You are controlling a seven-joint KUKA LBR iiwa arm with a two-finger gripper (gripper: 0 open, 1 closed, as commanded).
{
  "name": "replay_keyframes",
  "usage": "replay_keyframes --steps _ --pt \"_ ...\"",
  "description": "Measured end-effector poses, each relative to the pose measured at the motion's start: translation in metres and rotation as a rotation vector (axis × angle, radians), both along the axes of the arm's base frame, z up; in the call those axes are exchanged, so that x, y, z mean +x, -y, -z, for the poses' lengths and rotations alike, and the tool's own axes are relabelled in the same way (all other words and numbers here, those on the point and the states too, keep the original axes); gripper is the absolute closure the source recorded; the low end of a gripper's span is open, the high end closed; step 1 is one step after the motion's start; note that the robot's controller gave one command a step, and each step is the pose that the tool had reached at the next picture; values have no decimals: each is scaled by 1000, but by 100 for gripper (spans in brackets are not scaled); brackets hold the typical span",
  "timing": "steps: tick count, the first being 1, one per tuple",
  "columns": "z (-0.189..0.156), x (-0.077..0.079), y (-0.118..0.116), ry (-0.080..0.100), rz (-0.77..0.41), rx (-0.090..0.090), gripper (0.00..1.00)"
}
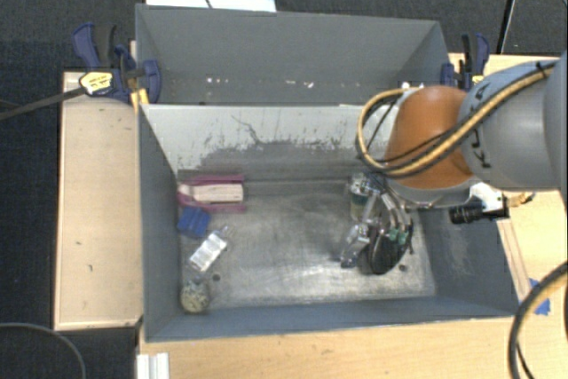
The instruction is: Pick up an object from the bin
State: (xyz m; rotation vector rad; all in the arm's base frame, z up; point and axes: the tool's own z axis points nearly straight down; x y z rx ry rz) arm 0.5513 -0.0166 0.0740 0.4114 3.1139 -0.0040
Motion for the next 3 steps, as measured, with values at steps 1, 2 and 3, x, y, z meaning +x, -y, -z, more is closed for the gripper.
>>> replay_keyframes --steps 1,2,3 --pt "-41 -55 96 6 -231 3 0" --pt "-24 -32 85 5 -726 3 0" --pt "-22 -6 83 12 -1021 21 0"
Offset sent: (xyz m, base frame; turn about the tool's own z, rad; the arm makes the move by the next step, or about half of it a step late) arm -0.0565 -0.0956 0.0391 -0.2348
